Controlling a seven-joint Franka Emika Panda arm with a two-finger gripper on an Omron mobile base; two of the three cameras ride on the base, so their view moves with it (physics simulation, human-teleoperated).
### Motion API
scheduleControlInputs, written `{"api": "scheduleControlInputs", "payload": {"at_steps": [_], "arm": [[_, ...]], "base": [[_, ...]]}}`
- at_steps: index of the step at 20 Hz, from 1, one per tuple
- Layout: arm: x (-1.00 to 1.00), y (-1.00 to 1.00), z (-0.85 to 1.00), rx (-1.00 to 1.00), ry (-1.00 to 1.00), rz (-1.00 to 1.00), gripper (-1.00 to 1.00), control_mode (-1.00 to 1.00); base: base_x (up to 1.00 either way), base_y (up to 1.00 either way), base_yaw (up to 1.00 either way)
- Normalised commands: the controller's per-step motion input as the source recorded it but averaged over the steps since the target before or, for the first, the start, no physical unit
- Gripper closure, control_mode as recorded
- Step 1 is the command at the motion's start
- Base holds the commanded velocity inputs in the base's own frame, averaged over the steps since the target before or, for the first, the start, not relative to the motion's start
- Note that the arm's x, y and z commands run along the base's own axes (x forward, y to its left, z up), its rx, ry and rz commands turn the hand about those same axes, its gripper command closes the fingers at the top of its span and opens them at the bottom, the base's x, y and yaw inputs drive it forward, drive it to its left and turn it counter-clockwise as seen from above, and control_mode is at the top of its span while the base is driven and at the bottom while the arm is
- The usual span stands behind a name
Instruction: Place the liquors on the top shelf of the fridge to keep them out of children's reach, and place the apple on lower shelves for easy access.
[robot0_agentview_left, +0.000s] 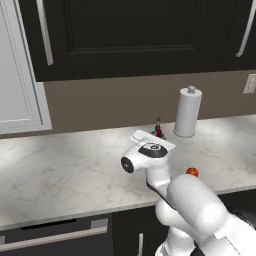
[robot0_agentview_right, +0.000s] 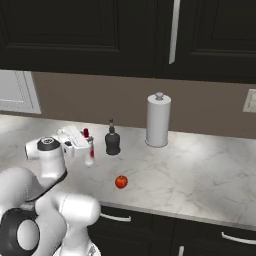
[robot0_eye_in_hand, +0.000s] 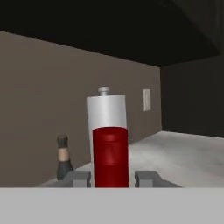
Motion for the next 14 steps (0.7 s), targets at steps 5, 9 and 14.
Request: {"api": "scheduleControlInputs", "payload": {"at_steps": [5,9,14], "arm": [[-0.22,-0.56,1.00,0.22,-0.10,0.38,1.00,-1.00],[-0.42,-0.65,0.77,0.11,0.00,0.32,1.00,-1.00],[-0.45,-0.62,0.72,-0.01,0.07,0.31,1.00,-1.00]], "base": [[0.00,0.00,0.00],[0.00,0.00,0.00],[0.00,0.00,0.00]]}}
